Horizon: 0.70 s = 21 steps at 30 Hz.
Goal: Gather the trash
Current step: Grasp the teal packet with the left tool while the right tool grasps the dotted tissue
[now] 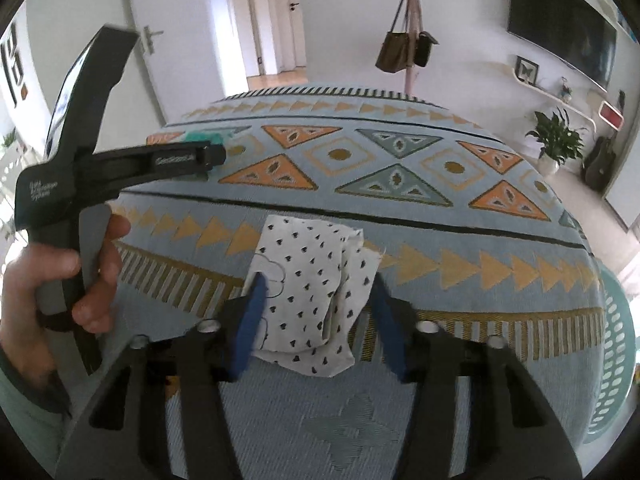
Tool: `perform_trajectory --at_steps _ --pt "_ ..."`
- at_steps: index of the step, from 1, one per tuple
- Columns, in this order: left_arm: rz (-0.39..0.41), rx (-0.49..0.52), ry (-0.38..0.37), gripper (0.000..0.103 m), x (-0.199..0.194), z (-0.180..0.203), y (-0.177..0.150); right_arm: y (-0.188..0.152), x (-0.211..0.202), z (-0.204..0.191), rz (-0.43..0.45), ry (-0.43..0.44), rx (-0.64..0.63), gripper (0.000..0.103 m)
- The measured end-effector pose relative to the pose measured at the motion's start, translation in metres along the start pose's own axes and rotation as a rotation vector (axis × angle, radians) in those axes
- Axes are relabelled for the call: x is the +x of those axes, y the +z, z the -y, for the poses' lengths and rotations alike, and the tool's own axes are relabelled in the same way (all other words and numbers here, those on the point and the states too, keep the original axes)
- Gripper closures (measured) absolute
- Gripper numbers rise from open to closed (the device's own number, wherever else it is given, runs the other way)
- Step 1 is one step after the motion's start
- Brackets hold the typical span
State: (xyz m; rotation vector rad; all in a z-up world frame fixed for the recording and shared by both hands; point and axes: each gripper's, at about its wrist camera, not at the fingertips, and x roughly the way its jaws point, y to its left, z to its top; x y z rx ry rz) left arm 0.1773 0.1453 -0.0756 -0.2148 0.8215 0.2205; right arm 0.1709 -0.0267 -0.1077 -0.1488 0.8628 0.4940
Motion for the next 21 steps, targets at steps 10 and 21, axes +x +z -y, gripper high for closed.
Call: perform_trajectory --at_steps 10,21 --pt "0.073 0.053 -0.083 0.058 -0.021 0.009 -0.007 -0.002 -0.013 -0.003 0.074 0.011 -0.016 0.099" --pt "0.202 0.152 -0.195 0.058 -0.076 0.067 -0.001 0.013 -0.07 0.054 0.212 0.053 0.146 0.1"
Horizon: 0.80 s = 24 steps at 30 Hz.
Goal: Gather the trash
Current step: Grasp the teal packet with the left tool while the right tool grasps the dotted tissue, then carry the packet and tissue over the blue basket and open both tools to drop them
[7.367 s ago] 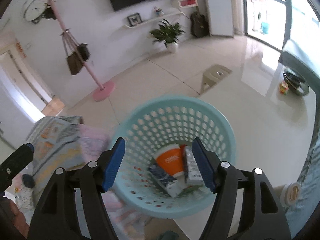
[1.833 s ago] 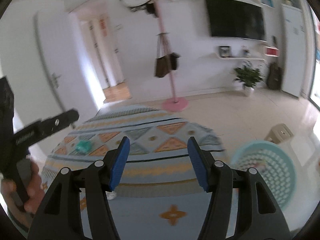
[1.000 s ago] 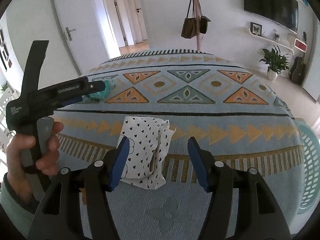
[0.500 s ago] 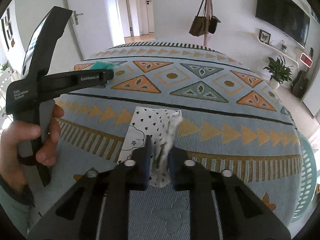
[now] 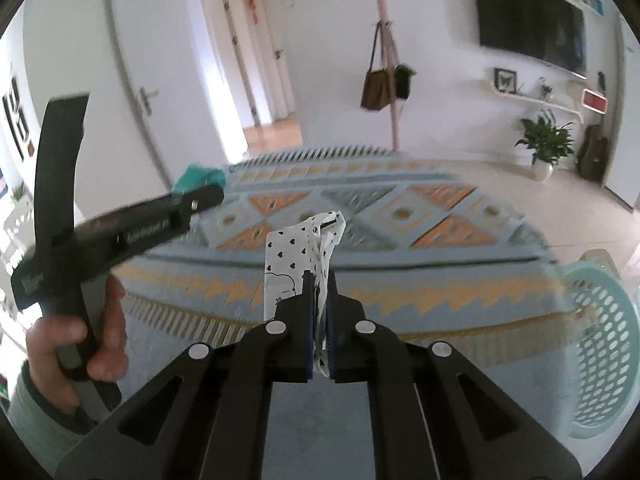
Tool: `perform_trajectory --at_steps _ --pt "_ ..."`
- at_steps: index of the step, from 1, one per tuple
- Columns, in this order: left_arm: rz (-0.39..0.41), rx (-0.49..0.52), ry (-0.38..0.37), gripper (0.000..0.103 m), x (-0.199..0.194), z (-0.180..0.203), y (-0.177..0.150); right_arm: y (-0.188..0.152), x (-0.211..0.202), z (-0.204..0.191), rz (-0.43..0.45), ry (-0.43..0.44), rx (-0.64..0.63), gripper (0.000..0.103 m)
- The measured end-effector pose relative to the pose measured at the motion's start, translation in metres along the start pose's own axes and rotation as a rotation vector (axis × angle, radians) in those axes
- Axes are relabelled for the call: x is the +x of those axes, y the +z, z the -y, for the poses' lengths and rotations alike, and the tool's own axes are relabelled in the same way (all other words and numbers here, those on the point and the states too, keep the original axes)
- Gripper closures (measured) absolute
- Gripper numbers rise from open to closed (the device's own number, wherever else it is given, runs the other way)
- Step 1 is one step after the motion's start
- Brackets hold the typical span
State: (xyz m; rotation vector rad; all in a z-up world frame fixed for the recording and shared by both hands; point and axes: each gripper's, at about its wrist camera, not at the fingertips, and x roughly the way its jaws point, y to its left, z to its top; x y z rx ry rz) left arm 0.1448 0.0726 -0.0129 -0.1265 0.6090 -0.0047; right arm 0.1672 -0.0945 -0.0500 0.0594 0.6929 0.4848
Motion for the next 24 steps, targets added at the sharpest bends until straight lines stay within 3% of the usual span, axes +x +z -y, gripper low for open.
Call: perform_trajectory --at_steps 9,16,20,24 --pt "0.1 0.11 -0.122 0.058 -0.019 0.088 0.03 0.034 -0.069 0.068 0.145 -0.067 0.119 0.1" --pt "0.111 0.147 -0.249 0.058 -0.009 0.159 0.043 0.04 -0.117 0.128 0.249 -0.331 0.158 0.1" --pt "0.096 0.191 -0.307 0.058 0.006 0.202 0.042 0.035 -0.122 0.162 0.228 -0.481 0.18 0.1" --pt "0.015 0.225 -0.37 0.058 0.033 0.242 0.03 0.024 -0.119 0.2 0.18 -0.569 0.252 0.1"
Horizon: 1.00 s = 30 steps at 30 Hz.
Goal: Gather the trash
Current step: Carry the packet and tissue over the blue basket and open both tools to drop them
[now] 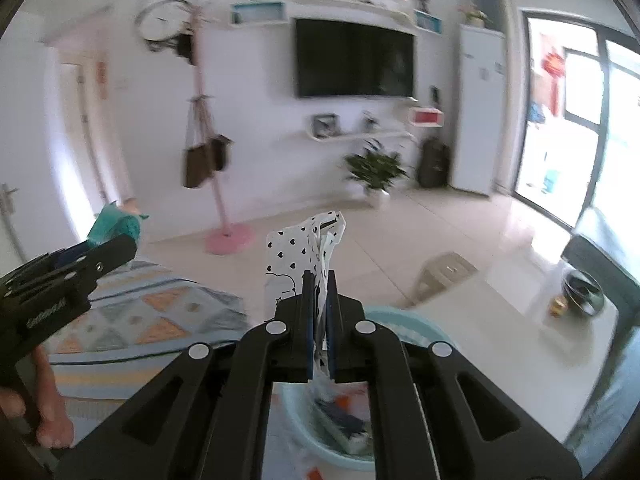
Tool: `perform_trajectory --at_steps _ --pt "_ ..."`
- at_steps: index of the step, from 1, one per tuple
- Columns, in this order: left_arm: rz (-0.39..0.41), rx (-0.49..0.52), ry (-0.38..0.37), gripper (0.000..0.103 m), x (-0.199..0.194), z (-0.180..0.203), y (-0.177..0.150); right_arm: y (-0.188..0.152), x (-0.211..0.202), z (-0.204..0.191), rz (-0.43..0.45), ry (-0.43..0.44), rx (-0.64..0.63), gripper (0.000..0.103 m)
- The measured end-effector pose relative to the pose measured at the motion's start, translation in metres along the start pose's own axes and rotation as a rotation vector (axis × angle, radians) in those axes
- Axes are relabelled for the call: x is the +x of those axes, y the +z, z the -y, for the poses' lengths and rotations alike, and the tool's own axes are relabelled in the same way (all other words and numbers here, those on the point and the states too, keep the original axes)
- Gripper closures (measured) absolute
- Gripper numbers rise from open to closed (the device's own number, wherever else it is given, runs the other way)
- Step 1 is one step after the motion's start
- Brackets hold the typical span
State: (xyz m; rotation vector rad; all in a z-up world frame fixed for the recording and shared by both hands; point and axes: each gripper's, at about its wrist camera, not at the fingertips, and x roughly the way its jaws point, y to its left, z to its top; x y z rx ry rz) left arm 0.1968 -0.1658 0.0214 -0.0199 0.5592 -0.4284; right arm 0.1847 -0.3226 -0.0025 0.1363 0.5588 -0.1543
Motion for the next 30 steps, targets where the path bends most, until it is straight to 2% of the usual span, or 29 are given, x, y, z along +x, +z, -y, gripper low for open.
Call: perform_trajectory --at_steps 5,9,15,19,20,21,22,24,27,30 --pt "-0.109 -0.024 -0.082 0.058 0.044 0.016 -0.016 -0.017 0.035 0.044 -0.116 -0.069 0.092 0.1" --pt "-0.187 -0.028 -0.112 0.058 0.073 0.024 -0.032 -0.034 0.061 0.068 -0.21 -0.1 0.147 0.1" --pt "-0.241 0.012 -0.137 0.053 0.093 0.036 -0.044 -0.056 0.081 0.084 -0.297 -0.105 0.212 0.098" --pt "-0.245 0.021 -0.128 0.032 0.095 0.036 -0.048 -0.065 0.089 0.093 -0.331 -0.109 0.237 0.094" --pt "-0.244 0.019 -0.127 0.025 0.096 0.036 -0.047 -0.067 0.09 0.093 -0.336 -0.109 0.239 0.091" --pt "-0.243 0.015 -0.129 0.022 0.095 0.035 -0.048 -0.068 0.09 0.094 -0.342 -0.111 0.243 0.082" --pt "-0.239 0.008 -0.138 0.018 0.093 0.032 -0.048 -0.069 0.09 0.096 -0.348 -0.122 0.253 0.064" --pt "-0.236 0.003 -0.145 0.015 0.088 0.027 -0.047 -0.069 0.085 0.099 -0.33 -0.128 0.272 0.043" --pt "-0.219 -0.005 -0.151 0.014 0.071 0.022 -0.05 -0.067 0.071 0.098 -0.303 -0.134 0.278 0.043" --pt "-0.183 -0.02 -0.135 0.014 0.05 0.011 -0.053 -0.06 0.044 0.084 -0.24 -0.117 0.248 0.043"
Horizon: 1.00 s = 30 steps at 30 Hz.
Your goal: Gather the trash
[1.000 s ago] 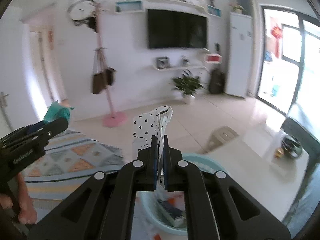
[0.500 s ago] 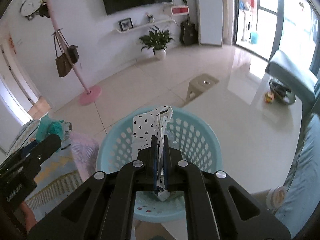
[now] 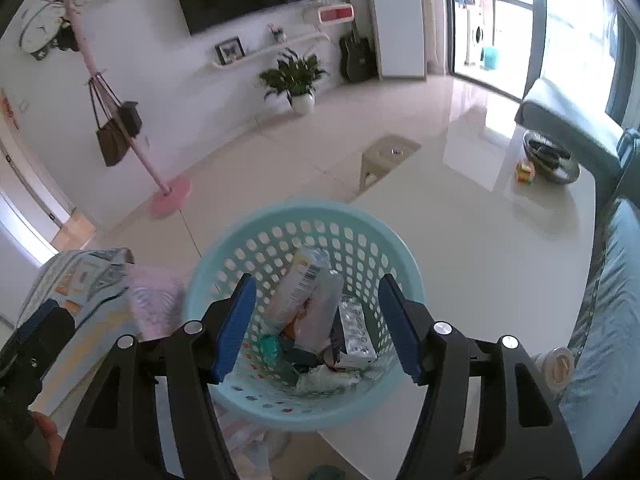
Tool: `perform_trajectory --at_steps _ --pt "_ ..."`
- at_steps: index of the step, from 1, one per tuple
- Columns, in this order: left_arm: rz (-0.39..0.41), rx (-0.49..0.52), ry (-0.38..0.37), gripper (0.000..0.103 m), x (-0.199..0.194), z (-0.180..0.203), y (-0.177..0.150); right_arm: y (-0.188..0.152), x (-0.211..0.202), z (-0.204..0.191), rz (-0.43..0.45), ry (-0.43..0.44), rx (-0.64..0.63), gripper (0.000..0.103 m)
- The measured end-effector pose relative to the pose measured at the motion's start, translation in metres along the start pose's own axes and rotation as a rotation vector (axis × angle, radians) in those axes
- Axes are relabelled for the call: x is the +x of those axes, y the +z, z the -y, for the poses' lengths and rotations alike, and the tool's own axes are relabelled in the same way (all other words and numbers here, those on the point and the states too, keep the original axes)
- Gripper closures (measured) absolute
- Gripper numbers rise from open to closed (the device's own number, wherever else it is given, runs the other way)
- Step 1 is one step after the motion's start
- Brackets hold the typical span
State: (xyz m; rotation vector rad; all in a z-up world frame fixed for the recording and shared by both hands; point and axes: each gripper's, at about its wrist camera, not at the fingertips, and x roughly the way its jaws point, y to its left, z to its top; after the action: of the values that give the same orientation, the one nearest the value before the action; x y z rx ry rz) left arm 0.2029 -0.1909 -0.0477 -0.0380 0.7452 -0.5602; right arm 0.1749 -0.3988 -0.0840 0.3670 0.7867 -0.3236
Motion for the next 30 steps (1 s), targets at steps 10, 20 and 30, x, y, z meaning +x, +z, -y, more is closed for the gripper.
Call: perform_trajectory --at_steps 10,20,30 --pt "0.227 -0.034 0.268 0.011 -0.105 -0.026 -0.051 -0.045 -0.099 -0.055 0.301 0.058 -0.141 0.038" --pt "0.404 -0.034 0.512 0.008 -0.153 -0.044 -0.091 -0.106 -0.121 -0.092 0.441 0.041 -0.209 0.038" --pt "0.378 -0.026 0.536 0.008 -0.15 -0.049 -0.095 -0.116 -0.112 -0.101 0.433 0.059 -0.221 0.038"
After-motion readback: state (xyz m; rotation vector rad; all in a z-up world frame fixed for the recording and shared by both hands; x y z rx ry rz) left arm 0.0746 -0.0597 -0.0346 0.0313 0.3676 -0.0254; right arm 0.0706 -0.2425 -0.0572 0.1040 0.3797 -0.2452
